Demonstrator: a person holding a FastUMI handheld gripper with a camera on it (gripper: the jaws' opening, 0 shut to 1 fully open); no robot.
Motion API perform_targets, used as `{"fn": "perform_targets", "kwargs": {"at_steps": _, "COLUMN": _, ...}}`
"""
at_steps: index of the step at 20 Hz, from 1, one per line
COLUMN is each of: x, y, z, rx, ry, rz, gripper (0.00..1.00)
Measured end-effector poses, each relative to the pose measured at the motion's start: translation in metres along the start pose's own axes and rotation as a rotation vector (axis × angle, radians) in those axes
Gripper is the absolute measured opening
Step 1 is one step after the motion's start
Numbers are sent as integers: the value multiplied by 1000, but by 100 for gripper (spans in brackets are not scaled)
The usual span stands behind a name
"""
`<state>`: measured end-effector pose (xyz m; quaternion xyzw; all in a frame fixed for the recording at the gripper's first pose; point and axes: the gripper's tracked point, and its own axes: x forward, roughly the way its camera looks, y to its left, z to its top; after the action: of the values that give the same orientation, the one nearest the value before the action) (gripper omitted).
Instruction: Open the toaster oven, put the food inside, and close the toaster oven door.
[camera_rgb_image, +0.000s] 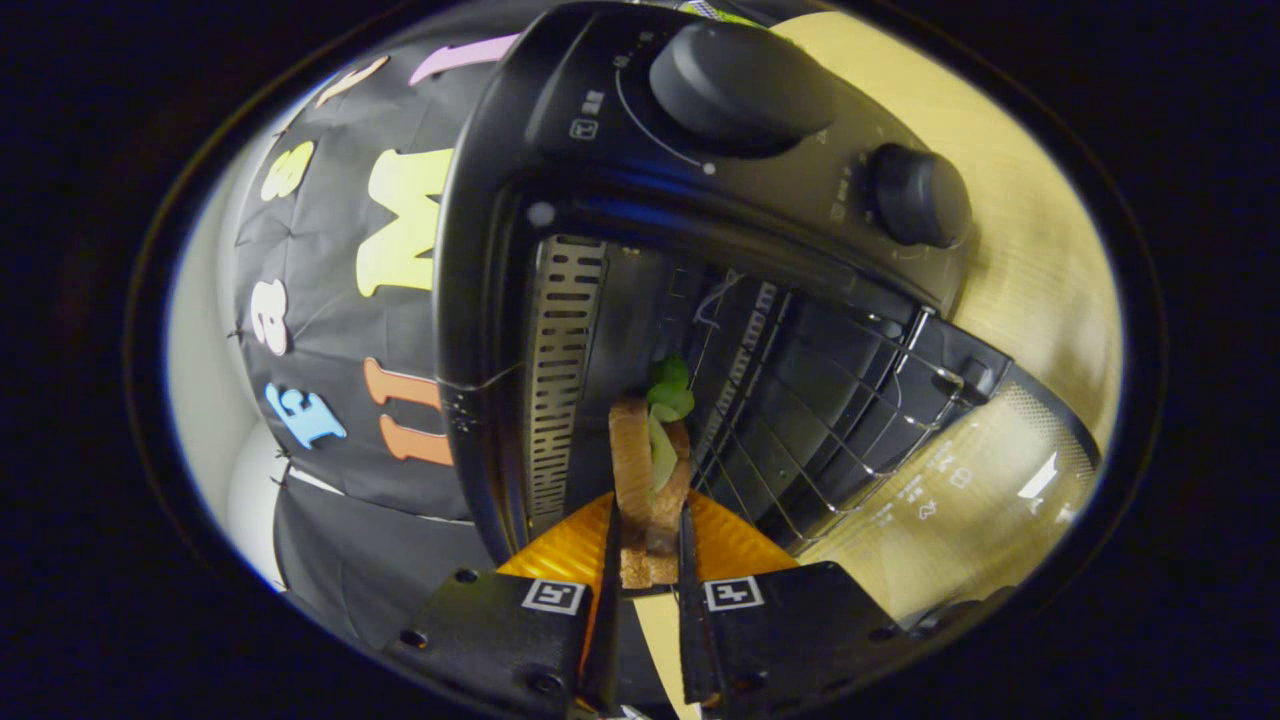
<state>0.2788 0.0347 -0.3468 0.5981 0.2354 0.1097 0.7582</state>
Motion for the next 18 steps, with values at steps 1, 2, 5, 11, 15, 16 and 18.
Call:
{"fn": "perform_targets", "kwargs": {"at_steps": 1, "x": 1, "y": -3, "z": 0, "rx": -7, "ry": 7, "rz": -13, "gripper": 35}}
{"fn": "perform_targets", "kwargs": {"at_steps": 2, "x": 2, "y": -2, "z": -2, "rx": -16, "ry": 5, "rz": -23, "gripper": 37}}
{"fn": "perform_targets", "kwargs": {"at_steps": 5, "x": -2, "y": -4, "z": -2, "rx": -55, "ry": 12, "rz": -41, "gripper": 57}}
{"fn": "perform_targets", "kwargs": {"at_steps": 11, "x": -16, "y": -8, "z": -2, "rx": -163, "ry": 24, "rz": -148, "gripper": 79}}
{"fn": "perform_targets", "kwargs": {"at_steps": 15, "x": -25, "y": -16, "z": -8, "rx": -276, "ry": 59, "rz": -256, "gripper": 84}}
{"fn": "perform_targets", "kwargs": {"at_steps": 16, "x": -27, "y": -19, "z": -9, "rx": -311, "ry": 74, "rz": -295, "gripper": 86}}
{"fn": "perform_targets", "kwargs": {"at_steps": 18, "x": -31, "y": -23, "z": -8, "rx": -381, "ry": 93, "rz": -356, "gripper": 87}}
